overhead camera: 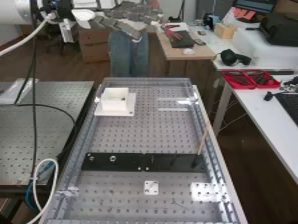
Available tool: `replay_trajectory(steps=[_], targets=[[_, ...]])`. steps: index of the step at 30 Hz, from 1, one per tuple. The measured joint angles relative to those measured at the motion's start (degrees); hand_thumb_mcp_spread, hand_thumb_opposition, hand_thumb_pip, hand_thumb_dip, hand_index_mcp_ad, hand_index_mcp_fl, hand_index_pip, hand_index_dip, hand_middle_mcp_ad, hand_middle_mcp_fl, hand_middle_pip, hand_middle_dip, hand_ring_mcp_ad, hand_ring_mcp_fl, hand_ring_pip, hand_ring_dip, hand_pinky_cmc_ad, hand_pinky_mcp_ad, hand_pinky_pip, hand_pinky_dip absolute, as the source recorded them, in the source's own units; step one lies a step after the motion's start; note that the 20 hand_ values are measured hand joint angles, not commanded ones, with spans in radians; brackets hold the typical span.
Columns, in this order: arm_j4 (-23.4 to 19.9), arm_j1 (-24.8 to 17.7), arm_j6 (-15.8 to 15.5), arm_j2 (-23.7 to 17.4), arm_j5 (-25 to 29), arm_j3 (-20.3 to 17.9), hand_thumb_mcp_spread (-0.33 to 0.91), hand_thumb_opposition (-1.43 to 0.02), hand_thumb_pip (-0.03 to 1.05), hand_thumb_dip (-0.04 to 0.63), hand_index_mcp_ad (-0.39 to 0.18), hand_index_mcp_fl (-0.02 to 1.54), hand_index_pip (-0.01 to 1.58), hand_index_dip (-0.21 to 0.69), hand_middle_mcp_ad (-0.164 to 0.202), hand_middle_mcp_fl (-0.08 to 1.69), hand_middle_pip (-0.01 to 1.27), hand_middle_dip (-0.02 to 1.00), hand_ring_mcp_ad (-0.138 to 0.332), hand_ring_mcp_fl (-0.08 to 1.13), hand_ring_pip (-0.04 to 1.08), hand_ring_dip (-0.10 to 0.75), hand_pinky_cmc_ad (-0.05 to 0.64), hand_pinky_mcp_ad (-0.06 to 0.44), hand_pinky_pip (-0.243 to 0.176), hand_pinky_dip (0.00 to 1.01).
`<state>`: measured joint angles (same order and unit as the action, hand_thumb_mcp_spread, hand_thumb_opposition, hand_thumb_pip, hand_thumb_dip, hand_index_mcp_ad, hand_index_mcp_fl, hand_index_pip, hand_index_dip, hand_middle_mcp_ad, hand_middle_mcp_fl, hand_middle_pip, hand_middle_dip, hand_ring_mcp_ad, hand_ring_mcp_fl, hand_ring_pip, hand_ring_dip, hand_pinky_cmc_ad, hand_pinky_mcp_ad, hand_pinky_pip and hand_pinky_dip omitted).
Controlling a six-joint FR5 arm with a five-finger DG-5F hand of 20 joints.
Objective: Grab the bearing and place it in the white container
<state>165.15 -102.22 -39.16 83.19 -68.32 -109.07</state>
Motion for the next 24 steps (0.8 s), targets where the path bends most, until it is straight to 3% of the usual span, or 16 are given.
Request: replay_trajectory(steps=[24], targets=[[-0.3,0.7,-1.6,1.3,-1.0,1.4,0.21,-0.74,0.5,0.159,-0.113,0.15,0.1,0.066,0.052,0.12,0.13,0.25,0.133,0.0,0.09,0.119,0.396,0.309,-0.091,0.42]])
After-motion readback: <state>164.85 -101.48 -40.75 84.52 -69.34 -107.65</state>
